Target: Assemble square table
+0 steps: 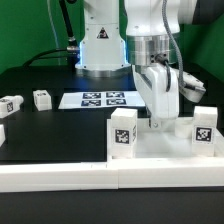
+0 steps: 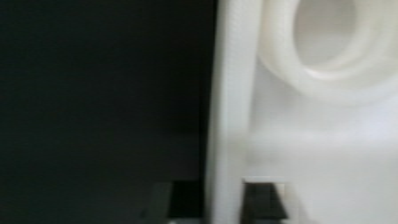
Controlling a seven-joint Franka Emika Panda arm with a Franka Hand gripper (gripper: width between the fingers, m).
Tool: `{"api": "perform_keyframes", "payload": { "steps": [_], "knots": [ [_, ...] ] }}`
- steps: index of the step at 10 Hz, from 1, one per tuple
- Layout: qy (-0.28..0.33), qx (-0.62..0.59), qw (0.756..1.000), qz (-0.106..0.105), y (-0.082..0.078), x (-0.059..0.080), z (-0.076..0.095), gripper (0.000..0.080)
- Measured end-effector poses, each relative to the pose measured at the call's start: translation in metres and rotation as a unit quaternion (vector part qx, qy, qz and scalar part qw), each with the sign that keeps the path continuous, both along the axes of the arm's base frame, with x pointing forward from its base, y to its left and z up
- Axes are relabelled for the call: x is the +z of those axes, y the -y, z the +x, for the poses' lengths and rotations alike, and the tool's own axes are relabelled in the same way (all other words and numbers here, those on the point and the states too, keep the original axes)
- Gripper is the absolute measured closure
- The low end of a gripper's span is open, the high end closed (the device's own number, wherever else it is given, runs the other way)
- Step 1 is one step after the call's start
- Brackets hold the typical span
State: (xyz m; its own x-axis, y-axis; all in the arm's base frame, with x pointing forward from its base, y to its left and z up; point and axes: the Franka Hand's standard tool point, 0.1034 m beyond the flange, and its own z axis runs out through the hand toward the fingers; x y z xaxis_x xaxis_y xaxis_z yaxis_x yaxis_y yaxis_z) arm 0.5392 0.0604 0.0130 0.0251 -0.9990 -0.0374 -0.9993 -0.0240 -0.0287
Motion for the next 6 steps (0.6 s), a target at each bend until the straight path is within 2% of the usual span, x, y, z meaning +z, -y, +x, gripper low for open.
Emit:
{"api": "perform_keyframes", "payload": {
  "steps": [6],
  "knots": [
    [0.000,-0.005,1.000,0.002,0.0001,0.0000,-0.0001,0.0736]
  ]
}}
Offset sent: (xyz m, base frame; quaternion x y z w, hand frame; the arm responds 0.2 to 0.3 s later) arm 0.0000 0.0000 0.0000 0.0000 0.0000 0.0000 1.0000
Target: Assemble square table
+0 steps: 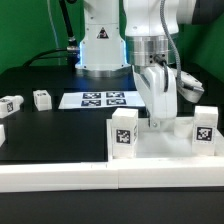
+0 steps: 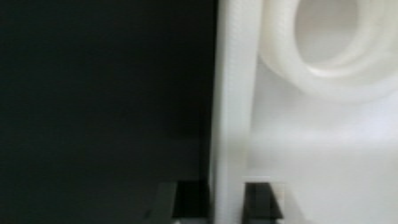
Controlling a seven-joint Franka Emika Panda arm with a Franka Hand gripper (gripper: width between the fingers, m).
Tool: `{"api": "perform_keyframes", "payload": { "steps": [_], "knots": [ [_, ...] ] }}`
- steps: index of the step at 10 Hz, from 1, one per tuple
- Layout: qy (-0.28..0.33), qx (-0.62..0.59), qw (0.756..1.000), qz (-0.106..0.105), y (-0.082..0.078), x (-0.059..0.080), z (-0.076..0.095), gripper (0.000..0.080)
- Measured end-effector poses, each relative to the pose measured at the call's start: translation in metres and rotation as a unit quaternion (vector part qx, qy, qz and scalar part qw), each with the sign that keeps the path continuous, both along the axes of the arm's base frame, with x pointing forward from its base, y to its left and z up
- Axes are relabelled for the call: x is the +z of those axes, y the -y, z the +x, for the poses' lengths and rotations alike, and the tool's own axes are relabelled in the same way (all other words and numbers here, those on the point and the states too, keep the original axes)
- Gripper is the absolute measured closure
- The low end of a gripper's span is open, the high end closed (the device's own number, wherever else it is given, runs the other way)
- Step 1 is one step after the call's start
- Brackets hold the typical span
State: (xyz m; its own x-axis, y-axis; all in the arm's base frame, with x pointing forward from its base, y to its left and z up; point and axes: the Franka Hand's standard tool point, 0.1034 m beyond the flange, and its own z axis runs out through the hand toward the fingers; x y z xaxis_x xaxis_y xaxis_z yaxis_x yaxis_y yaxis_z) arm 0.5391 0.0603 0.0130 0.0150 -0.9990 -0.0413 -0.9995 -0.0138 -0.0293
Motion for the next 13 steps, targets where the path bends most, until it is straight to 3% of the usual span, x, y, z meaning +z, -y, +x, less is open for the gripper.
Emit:
{"api": "perform_keyframes", "payload": {
  "steps": [3,7,9,12,13],
  "knots": [
    [0.001,0.006,1.000,0.001,0.002,0.000,-0.001,0.0736],
    [0.004,0.121,0.993,-0.003,0.059,0.001,-0.019,0.0736],
    [0.002,0.164,0.987,-0.003,0.064,-0.001,-0.023,0.0736],
    [0.006,0.274,0.962,-0.007,0.070,0.000,-0.025,0.0736],
    [0.014,0.358,0.934,-0.013,0.092,0.004,-0.023,0.0736]
  ]
}}
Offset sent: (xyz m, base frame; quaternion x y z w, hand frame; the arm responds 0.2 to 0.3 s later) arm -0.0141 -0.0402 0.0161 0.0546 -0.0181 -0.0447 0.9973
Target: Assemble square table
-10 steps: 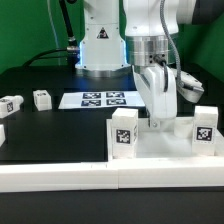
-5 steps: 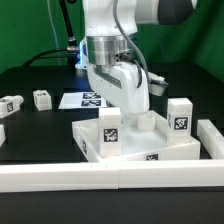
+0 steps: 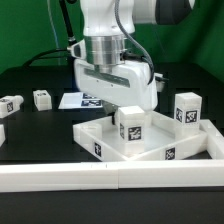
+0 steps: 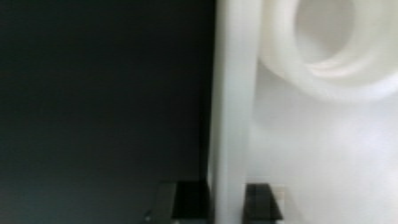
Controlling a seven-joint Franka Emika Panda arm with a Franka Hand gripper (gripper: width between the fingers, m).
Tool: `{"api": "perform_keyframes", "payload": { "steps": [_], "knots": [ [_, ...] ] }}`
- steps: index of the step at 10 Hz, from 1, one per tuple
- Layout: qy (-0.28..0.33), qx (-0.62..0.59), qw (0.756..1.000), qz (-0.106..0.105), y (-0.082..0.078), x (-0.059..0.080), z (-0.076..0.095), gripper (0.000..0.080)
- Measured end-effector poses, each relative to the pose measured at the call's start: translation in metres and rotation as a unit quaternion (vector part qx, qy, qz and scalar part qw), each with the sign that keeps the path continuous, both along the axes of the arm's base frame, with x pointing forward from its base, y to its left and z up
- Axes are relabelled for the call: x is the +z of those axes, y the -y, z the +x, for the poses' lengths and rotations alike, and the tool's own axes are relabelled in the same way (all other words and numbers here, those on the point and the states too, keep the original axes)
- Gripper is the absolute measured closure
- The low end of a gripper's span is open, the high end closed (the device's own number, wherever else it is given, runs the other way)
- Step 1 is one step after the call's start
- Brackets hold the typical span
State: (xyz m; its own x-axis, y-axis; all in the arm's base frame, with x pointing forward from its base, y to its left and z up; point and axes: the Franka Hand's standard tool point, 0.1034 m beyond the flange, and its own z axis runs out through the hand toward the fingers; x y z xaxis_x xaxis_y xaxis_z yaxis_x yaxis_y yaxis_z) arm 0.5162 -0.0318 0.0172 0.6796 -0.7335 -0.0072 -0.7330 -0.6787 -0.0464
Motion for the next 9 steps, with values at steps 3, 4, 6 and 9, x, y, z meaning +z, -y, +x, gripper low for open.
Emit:
{"api": "perform_keyframes", "payload": {
  "steps": [3,4,6,9],
  "knots": [
    [0.014,0.158,0.987,-0.009,0.035,0.003,0.007,0.0737],
    [0.016,0.184,0.983,-0.015,0.029,0.003,0.009,0.0737],
    [0.015,0.244,0.969,-0.019,0.032,0.002,0.008,0.0739],
    [0.023,0.386,0.922,-0.009,0.055,0.013,0.028,0.0739]
  ]
}}
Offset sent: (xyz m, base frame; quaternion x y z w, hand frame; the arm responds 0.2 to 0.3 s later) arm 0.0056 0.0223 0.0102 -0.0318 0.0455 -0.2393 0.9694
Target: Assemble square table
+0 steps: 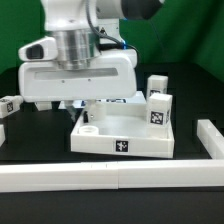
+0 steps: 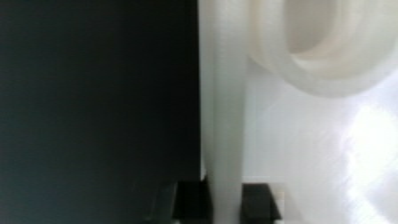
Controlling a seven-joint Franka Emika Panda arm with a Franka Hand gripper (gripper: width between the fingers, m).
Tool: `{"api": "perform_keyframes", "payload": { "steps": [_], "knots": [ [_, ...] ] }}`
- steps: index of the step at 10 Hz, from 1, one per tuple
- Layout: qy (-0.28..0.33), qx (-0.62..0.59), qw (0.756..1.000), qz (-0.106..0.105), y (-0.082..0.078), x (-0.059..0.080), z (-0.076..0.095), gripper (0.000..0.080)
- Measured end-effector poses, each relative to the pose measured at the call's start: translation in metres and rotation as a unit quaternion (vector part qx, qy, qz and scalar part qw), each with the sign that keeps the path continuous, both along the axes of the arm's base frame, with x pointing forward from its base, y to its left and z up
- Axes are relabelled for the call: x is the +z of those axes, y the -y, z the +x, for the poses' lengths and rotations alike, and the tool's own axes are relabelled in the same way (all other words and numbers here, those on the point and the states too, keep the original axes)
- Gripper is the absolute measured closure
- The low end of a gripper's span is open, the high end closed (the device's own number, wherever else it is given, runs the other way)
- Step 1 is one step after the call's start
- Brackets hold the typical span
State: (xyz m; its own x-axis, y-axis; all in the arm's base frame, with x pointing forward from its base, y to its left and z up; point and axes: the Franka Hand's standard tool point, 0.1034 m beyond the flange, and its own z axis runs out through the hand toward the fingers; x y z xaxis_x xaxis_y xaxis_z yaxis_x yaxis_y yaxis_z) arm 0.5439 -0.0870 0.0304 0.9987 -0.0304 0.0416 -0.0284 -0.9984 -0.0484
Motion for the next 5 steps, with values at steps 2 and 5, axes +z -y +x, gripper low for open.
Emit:
{"api": "perform_keyframes", "payload": {
  "steps": [2,5],
  "knots": [
    [0.009,0.060,0.998,-0.014,0.0002,-0.0019,0.0024,0.0739],
    [0.000,0.203,0.979,-0.034,0.0050,0.0005,0.0054,0.0739]
  ]
}}
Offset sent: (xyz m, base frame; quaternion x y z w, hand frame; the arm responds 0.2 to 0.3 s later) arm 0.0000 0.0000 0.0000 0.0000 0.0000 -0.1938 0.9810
